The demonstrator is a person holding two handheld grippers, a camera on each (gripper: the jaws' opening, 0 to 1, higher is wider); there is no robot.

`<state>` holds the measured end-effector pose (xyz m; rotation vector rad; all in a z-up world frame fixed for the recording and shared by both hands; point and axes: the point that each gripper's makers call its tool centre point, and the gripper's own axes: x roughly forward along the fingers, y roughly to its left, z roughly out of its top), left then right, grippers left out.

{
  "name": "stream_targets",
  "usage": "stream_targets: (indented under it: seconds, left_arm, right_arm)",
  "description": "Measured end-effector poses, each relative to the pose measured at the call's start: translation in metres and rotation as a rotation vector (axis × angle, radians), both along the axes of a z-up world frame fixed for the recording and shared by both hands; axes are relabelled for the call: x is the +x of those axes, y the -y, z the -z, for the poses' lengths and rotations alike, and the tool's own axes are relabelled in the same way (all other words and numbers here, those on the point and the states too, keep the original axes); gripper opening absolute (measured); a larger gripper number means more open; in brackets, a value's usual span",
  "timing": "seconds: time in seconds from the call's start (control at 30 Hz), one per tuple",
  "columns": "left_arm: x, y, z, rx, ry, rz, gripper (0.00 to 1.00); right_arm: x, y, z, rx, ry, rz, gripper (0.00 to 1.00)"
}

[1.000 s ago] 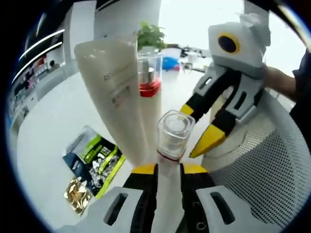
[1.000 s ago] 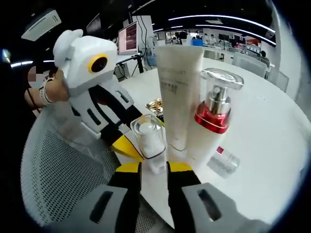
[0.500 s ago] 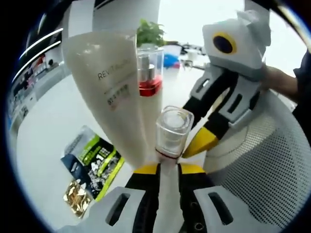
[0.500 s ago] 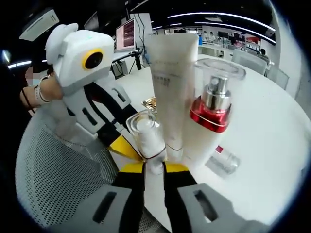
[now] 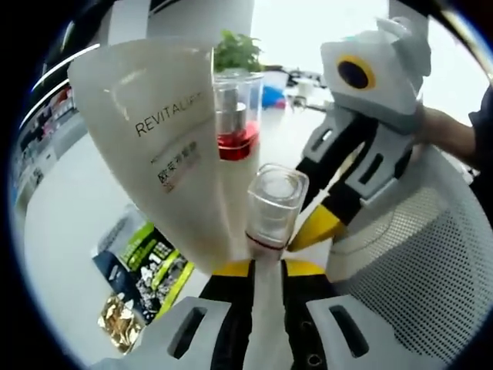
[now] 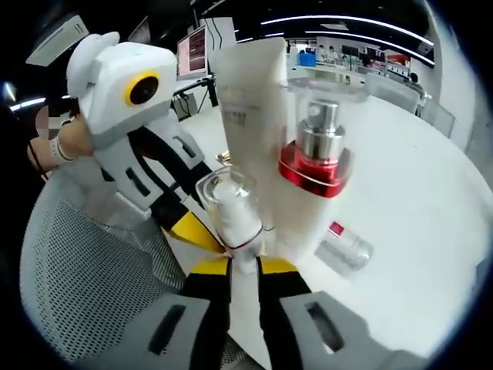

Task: Arrange the skincare products in the storage area until every visible bottle or jar stands upright without overlapping.

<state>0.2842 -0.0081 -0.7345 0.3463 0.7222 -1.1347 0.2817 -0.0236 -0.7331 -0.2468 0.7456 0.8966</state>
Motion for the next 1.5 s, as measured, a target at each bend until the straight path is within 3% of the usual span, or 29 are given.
stream_targets:
  seconds: [1.07, 1.5]
  left_arm:
    - [0.007, 0.009, 0.002, -0.006, 0.012, -0.022, 0.06]
    - [0.013, -0.018, -0.014, -0.026, 0.050, -0.091, 0.06]
  right_arm:
    - [0.008, 0.011, 0.005, -0.020, -0.009, 0.048, 0.11]
    - [0.005, 0.015, -0.001, -0.043, 0.009, 0.058, 0.14]
